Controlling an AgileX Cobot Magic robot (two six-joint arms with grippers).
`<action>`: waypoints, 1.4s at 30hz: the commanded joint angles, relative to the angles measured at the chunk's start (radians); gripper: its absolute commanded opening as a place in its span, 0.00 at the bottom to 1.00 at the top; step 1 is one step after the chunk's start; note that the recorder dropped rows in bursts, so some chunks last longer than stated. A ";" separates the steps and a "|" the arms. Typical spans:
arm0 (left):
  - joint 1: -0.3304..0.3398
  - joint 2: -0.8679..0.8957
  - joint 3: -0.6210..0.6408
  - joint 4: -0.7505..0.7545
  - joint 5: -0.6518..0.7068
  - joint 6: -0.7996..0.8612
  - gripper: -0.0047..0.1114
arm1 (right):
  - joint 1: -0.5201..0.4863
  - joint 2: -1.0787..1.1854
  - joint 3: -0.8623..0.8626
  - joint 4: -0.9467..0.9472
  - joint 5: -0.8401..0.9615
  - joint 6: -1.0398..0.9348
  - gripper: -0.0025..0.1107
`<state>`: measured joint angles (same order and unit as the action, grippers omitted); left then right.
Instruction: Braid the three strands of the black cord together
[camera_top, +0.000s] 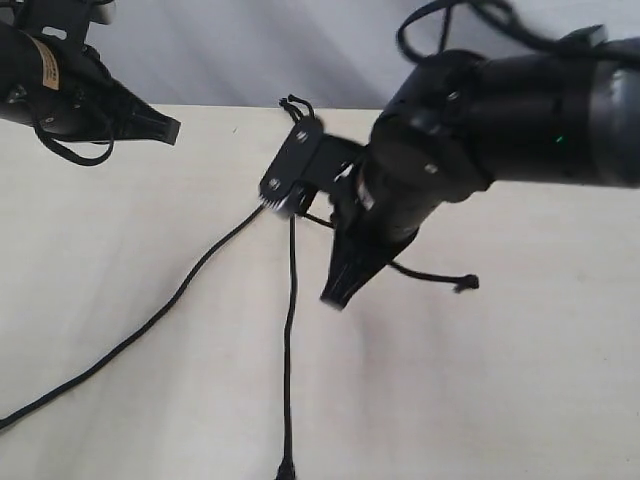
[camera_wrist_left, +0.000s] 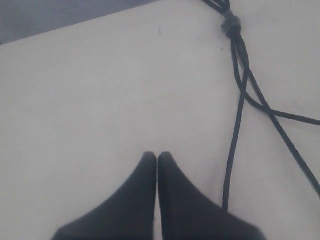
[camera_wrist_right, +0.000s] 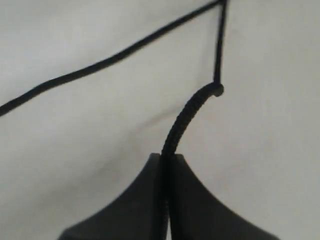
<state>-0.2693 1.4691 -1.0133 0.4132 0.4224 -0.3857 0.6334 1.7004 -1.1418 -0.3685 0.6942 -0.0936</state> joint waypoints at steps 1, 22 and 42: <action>0.001 -0.008 0.005 -0.001 0.001 -0.007 0.05 | -0.144 -0.016 0.004 -0.025 -0.024 0.157 0.04; 0.001 -0.008 0.005 -0.025 0.001 -0.007 0.05 | -0.302 0.175 0.016 -0.115 -0.036 0.498 0.70; -0.335 0.159 0.005 -0.438 0.029 0.326 0.07 | -0.640 -0.009 0.171 -0.133 -0.557 0.497 0.94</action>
<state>-0.5500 1.5805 -1.0133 -0.0119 0.4493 -0.0716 0.0585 1.6900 -1.0143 -0.4936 0.2511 0.4136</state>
